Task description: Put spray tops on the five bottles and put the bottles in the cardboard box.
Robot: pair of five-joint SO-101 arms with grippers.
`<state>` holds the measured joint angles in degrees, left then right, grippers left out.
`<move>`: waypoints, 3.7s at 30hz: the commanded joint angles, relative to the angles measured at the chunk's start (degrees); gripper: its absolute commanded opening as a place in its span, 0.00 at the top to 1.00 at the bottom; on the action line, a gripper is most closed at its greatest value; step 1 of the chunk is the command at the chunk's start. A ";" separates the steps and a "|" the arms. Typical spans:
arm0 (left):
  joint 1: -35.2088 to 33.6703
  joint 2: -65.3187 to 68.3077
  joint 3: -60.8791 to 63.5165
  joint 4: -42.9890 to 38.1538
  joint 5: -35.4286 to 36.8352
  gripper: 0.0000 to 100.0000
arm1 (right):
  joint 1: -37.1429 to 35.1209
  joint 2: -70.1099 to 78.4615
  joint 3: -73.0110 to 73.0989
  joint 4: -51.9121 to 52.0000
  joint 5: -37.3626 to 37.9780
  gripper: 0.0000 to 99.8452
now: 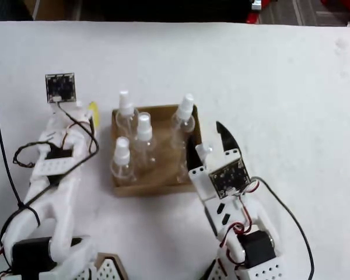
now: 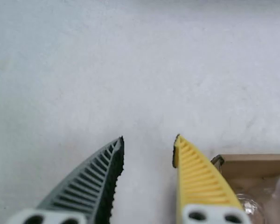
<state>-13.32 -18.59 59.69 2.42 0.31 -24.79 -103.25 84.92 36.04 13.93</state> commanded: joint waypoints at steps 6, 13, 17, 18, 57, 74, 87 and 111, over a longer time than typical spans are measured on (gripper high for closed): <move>-0.75 -0.31 -0.09 -1.67 0.26 0.83 | -6.64 0.04 -2.46 -4.97 0.53 0.80; -0.75 -0.31 -0.09 -1.67 0.26 0.83 | -6.73 0.04 -2.46 -6.37 0.53 0.80; -0.75 -0.31 -0.09 -1.67 0.26 0.83 | -4.26 -0.22 -6.07 -5.85 0.53 0.80; -0.75 -0.31 -0.09 -1.67 0.26 0.83 | -2.24 -0.22 -8.44 -5.58 0.53 0.80; -0.75 -0.31 -0.09 -1.41 0.26 0.83 | 9.98 0.04 -12.48 21.67 -5.89 0.98; -0.75 -0.31 -0.09 -1.41 0.26 0.83 | 9.89 0.04 -12.48 17.19 -5.98 0.98; -0.75 -0.31 -0.09 -1.41 0.26 0.83 | 21.14 -0.04 -9.05 17.19 -5.98 0.98; -4.62 -1.01 -1.49 -1.32 0.70 0.83 | 22.46 -0.13 -1.05 16.92 -5.98 0.98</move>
<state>-15.52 -18.59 59.69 2.42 0.31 -2.73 -103.43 83.69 54.68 7.25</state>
